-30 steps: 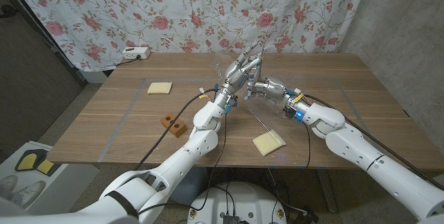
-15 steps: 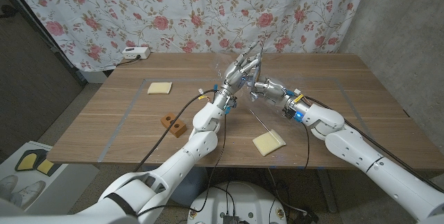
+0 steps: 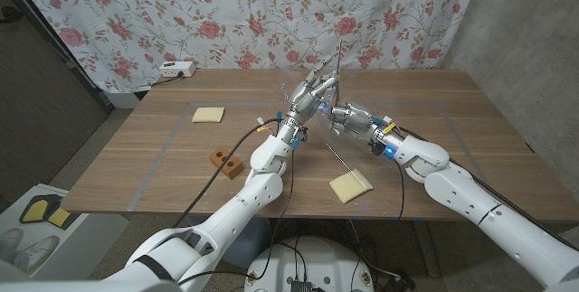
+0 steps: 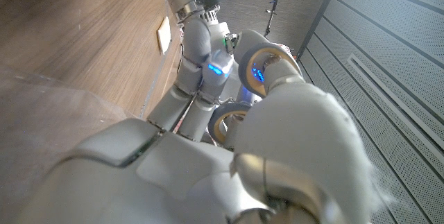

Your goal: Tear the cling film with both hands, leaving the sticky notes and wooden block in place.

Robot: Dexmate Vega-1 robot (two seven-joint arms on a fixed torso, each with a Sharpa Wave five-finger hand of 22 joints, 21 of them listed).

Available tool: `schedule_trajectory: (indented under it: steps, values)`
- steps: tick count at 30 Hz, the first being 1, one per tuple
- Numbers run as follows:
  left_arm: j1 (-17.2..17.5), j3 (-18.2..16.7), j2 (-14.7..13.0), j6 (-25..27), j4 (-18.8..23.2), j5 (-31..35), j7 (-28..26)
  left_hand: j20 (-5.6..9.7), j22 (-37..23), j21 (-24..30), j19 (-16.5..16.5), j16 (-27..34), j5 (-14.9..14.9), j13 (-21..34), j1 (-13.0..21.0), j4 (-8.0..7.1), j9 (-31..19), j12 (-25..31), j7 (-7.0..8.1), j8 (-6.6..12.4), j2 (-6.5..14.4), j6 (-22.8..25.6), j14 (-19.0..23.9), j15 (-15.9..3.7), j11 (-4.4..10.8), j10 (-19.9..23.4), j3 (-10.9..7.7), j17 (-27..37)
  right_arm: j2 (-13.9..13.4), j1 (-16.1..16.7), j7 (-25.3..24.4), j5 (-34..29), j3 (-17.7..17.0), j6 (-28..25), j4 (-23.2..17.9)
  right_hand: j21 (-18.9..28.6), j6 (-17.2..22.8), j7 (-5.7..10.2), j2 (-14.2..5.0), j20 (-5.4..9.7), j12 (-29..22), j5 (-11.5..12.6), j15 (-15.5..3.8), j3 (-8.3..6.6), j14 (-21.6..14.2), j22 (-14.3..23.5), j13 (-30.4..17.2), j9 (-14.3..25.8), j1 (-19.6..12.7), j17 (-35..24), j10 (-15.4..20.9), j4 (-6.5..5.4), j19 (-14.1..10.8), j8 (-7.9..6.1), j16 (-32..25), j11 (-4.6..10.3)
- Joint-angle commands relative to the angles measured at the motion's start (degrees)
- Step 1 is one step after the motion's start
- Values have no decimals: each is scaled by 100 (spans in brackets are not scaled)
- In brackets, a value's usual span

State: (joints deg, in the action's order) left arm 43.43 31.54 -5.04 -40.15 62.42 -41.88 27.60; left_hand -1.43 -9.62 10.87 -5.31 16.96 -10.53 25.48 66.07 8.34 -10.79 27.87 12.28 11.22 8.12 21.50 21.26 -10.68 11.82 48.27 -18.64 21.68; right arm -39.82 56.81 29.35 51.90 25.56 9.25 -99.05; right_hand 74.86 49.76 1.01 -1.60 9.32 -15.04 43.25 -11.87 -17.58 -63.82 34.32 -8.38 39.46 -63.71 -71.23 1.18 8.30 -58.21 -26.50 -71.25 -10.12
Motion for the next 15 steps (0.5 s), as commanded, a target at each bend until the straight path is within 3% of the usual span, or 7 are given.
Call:
schedule_trajectory:
  steps: [1,4,7,15]
  values:
    - [16,0,-50,-20,29,85,-121,69,-18,18,-28,-20,9,677,175,29,-21,28,-1,-10,41,42,8,-129,108,189,7,-4,-27,-92,322,156,9,-126,41,102,108,-43,-4,308,-5365,54,-53,-77,-65,0,-6063,-17,62,-5,5212,10,-84,-40,-136,1911]
    - [9,4,-47,-65,10,123,-149,112,-19,16,-27,-24,21,648,64,-25,-19,24,-7,1,5,81,15,-53,102,224,68,-11,-1,-115,449,274,5,-176,89,201,278,-5,7,310,-5477,71,-51,-123,-100,13,-6182,-54,83,-4,5227,17,-123,-93,-262,1932]
    - [15,-7,-47,-86,2,99,-136,170,-21,11,-13,-79,21,538,-281,-145,-7,-38,-9,4,-133,158,49,-9,96,257,224,-75,34,-137,609,382,-1,-195,161,285,297,-22,-1,313,-5522,85,-47,-166,-130,55,-6192,-59,79,-3,5251,25,-155,-106,-343,1936]
    - [41,21,-147,-88,79,309,-354,113,-27,6,35,-292,17,397,-961,-296,13,-219,11,-42,-390,128,-1,-35,66,140,441,-272,86,-136,867,601,-52,-274,274,388,325,-81,-17,314,-5635,119,-40,-274,-139,94,-6206,-88,70,-1,5233,41,-113,-116,-496,1937]
